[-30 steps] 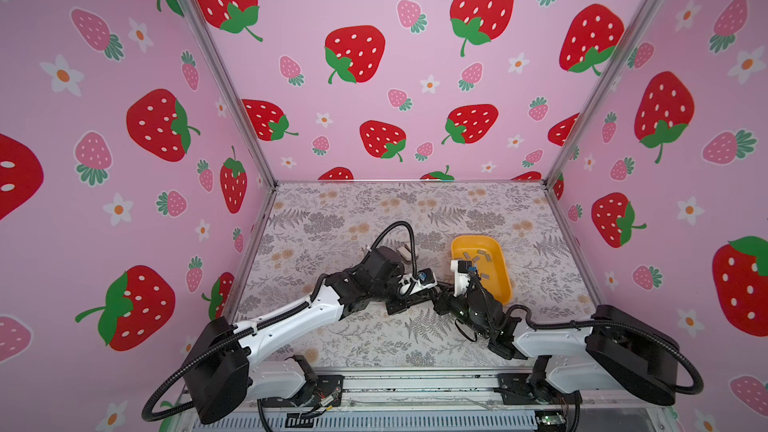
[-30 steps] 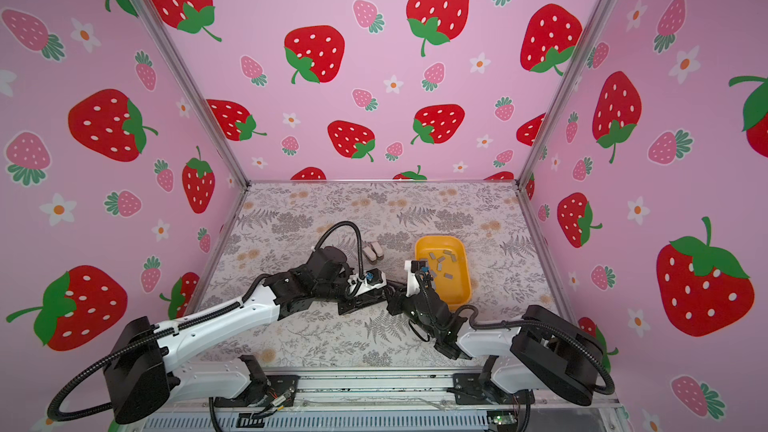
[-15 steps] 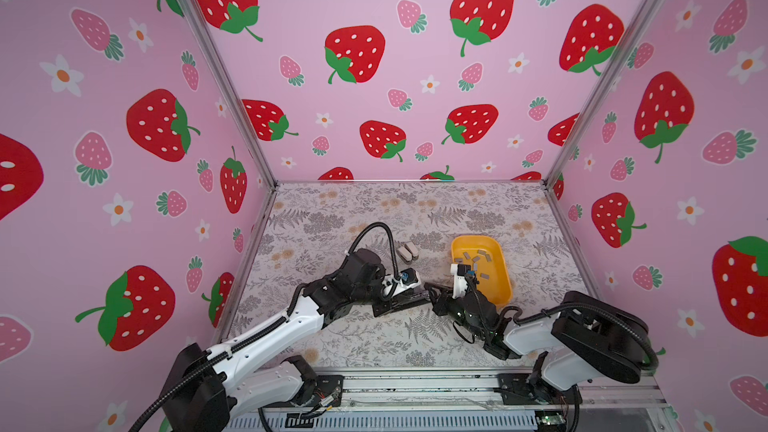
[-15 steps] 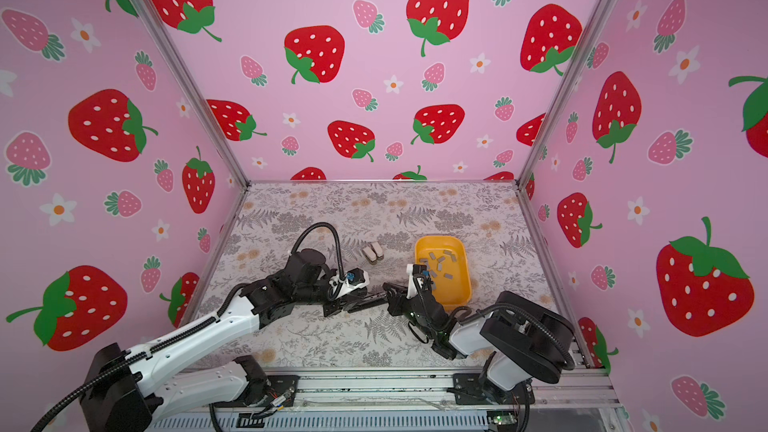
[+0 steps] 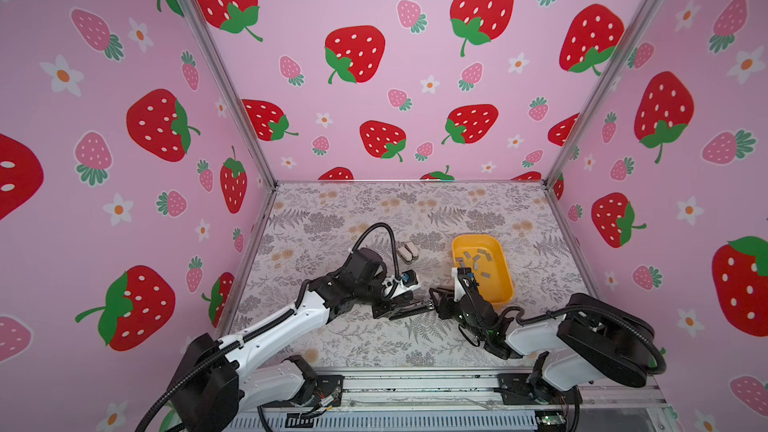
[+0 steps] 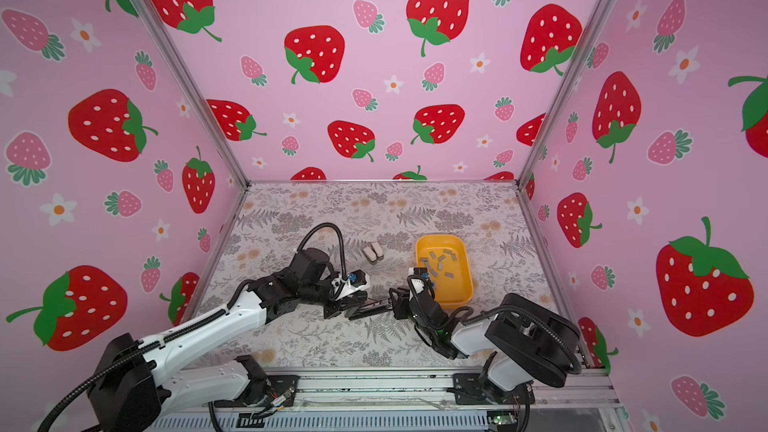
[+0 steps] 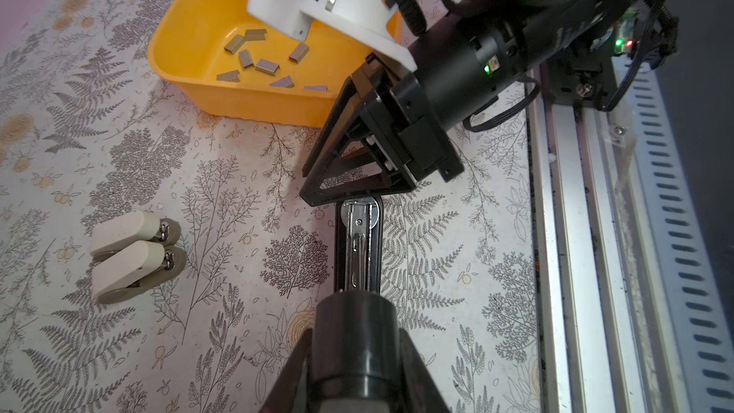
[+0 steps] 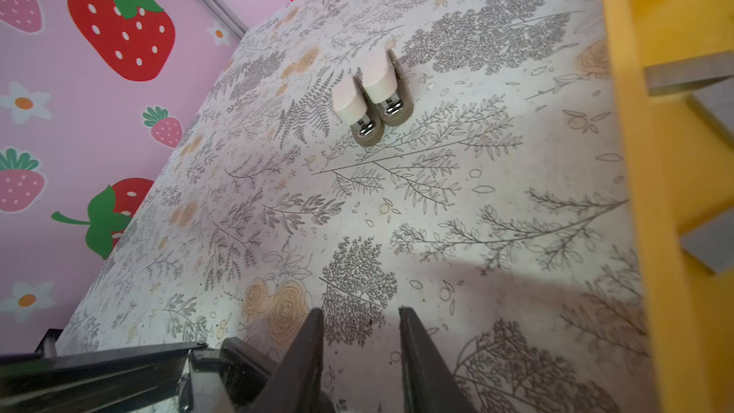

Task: Load the staples into the stapler

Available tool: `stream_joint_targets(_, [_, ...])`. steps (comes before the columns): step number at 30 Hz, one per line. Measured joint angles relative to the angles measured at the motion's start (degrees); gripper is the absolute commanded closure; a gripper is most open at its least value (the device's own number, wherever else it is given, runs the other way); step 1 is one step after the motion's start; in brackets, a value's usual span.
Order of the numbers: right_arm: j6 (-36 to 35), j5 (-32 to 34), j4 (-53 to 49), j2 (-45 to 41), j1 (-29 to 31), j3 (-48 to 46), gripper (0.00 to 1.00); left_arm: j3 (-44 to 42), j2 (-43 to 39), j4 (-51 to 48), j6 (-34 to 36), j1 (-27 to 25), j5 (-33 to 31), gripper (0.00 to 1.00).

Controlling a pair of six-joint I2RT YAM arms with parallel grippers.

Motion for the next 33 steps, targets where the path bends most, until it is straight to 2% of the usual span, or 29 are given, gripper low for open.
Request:
stream_joint_targets(5, [-2.27,0.96,-5.46,-4.76,-0.04,0.22,0.54,3.87,4.79,-1.88,2.34,-1.22,-0.44,1.00])
stream_joint_targets(8, [-4.46,1.25,-7.80,-8.83,-0.02,0.22,0.53,5.51,6.62,-2.86,4.09,-2.14,-0.68,1.00])
stream_joint_targets(12, [-8.70,1.11,-9.11,-15.76,-0.04,-0.31,0.49,5.92,7.13,-4.00,6.27,-2.56,-0.33,1.00])
stream_joint_targets(16, [-13.88,0.83,-8.48,-24.61,-0.02,-4.04,0.49,6.45,7.37,-5.35,8.11,-2.69,0.24,1.00])
stream_joint_targets(20, [-21.05,-3.52,-7.08,-30.97,0.42,-7.67,0.49,7.32,7.69,-7.63,10.05,-3.13,0.55,1.00])
stream_joint_targets(21, [-22.88,-4.98,-7.02,-31.85,1.03,-7.87,0.44,7.43,7.76,-8.02,10.54,-3.39,0.63,1.00])
stream_joint_targets(27, [-32.22,-10.43,-6.14,-28.52,7.67,-5.11,0.41,9.11,8.79,-11.34,13.46,-5.57,0.83,1.00])
stream_joint_targets(33, [-35.82,-12.96,-5.42,-23.08,9.14,-3.85,0.44,9.44,8.87,-12.79,15.65,-6.56,0.87,1.00])
